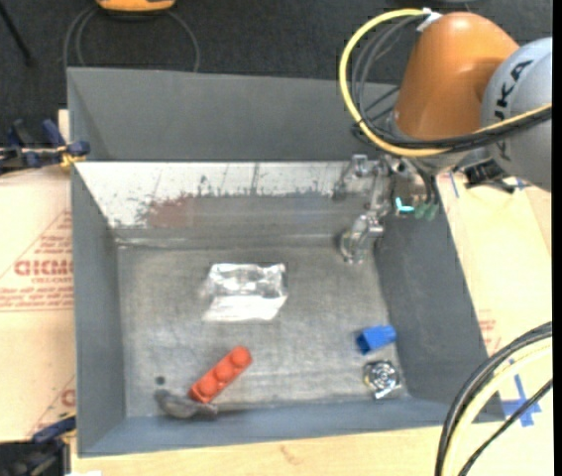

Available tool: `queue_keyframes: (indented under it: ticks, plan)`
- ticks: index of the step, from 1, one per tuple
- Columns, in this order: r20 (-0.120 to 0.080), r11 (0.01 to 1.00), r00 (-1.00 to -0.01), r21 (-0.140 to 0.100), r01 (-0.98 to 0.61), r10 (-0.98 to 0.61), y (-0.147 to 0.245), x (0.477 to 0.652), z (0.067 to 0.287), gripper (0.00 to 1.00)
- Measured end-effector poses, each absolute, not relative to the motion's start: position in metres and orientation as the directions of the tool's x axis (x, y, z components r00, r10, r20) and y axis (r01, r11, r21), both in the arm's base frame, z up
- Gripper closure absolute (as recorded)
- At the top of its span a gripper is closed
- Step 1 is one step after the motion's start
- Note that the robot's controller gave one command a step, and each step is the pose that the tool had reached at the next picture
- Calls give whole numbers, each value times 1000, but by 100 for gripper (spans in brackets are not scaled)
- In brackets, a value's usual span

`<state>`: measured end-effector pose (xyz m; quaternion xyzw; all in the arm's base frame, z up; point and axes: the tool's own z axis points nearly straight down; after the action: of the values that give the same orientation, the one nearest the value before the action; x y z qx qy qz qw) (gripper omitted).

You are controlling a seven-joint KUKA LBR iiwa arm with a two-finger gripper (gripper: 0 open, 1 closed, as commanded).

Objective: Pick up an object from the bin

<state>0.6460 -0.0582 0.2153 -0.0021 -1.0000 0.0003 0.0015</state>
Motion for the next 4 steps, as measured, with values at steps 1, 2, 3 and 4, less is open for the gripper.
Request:
queue_keyframes:
  ticks: [1,2,3,4]
  plan:
    - [-22,1000,-999,6,-29,-28,59,639,102,0]
    - [-1,998,-998,2,64,64,61,607,101,0]
    - [-1,988,-988,1,153,153,64,590,105,0]
    - [-24,961,-961,8,275,275,79,583,78,0]
